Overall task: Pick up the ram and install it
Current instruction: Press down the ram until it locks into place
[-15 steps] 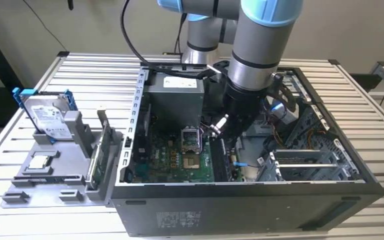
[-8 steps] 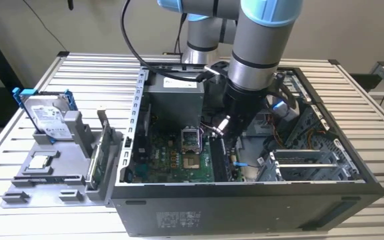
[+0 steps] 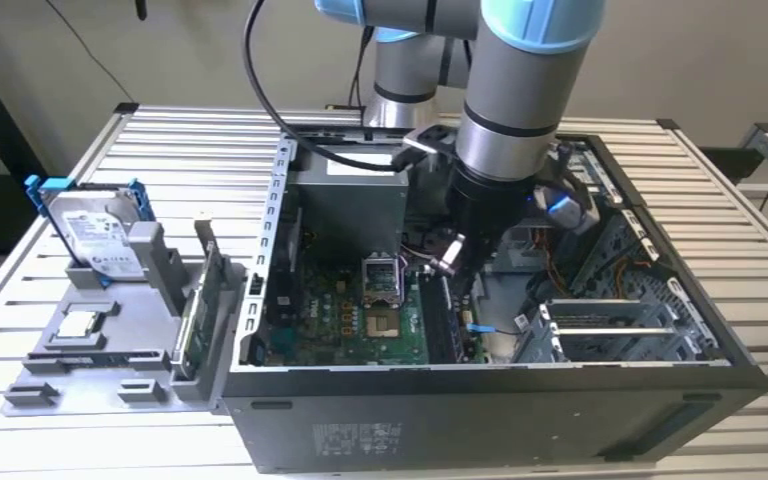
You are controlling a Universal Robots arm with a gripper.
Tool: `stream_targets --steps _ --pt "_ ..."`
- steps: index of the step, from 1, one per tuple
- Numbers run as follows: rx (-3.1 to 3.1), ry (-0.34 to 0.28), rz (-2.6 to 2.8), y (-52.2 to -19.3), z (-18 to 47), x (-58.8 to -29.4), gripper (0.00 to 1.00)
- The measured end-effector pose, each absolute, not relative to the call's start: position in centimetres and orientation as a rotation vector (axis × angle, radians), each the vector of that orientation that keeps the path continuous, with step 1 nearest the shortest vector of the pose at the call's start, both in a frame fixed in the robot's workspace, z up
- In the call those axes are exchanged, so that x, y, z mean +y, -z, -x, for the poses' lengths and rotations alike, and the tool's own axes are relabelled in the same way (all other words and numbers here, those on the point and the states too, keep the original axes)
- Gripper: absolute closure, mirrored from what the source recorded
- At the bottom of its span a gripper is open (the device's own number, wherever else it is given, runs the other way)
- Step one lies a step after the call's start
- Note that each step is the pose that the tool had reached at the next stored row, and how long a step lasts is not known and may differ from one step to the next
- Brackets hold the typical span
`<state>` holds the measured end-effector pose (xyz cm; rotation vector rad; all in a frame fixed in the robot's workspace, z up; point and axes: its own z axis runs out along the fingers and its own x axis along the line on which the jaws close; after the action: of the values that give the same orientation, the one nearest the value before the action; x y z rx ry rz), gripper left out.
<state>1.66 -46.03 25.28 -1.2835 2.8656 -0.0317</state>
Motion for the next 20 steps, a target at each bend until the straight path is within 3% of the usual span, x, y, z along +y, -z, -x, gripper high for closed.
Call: stream_targets --steps 20 --pt "2.602 0.027 1.749 -25.05 -1.65 -46.03 0.89"
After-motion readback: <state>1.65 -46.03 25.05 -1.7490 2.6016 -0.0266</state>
